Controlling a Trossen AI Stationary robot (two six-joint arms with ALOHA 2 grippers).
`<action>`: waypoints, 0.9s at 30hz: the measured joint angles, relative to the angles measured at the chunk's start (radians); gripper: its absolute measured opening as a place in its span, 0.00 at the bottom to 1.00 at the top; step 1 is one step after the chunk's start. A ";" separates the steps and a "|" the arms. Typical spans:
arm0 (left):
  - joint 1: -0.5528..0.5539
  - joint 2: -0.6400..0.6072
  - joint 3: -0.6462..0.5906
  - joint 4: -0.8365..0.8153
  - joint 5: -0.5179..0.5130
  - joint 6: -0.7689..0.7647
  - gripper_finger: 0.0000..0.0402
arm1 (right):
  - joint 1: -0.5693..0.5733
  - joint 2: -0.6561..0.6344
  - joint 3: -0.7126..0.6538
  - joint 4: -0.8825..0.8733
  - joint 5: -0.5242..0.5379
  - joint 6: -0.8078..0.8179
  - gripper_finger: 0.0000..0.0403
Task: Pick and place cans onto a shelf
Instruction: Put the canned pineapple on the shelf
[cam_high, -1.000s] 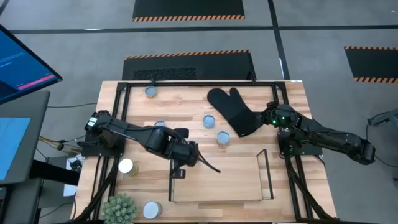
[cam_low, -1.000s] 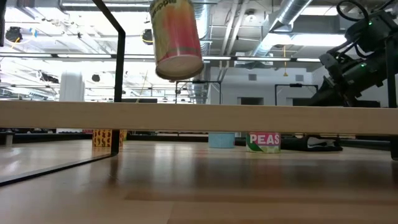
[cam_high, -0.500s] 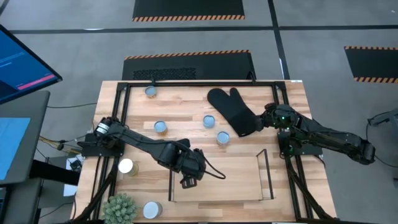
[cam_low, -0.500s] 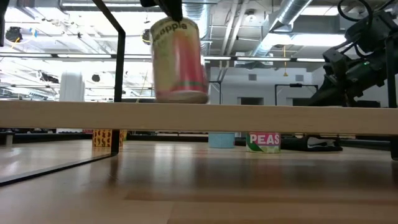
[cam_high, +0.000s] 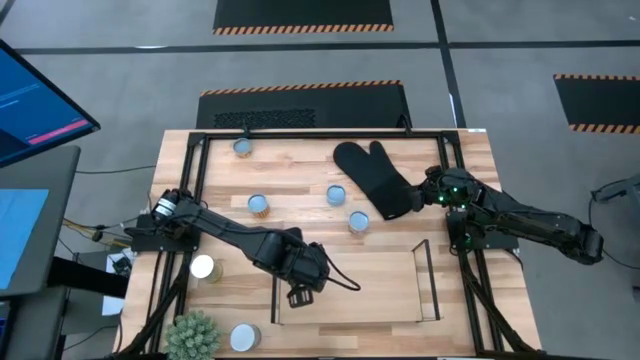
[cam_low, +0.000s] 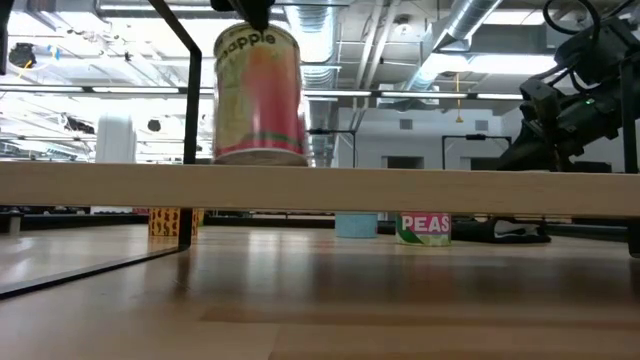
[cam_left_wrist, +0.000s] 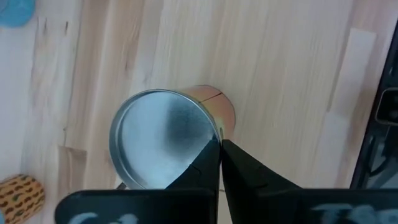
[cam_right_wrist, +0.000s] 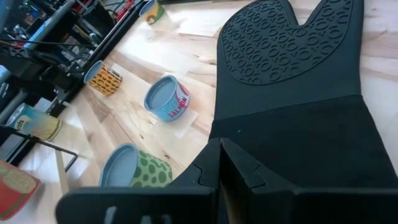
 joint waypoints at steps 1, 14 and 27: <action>0.000 0.000 0.000 -0.007 0.001 0.000 0.00 | 0.000 0.000 0.000 0.000 0.000 0.000 0.08; 0.000 0.000 0.000 -0.022 0.006 -0.009 0.00 | 0.000 0.000 0.000 0.000 0.001 -0.003 0.08; 0.000 0.001 0.000 -0.023 0.022 -0.019 0.09 | 0.000 0.000 0.000 0.000 0.001 -0.003 0.08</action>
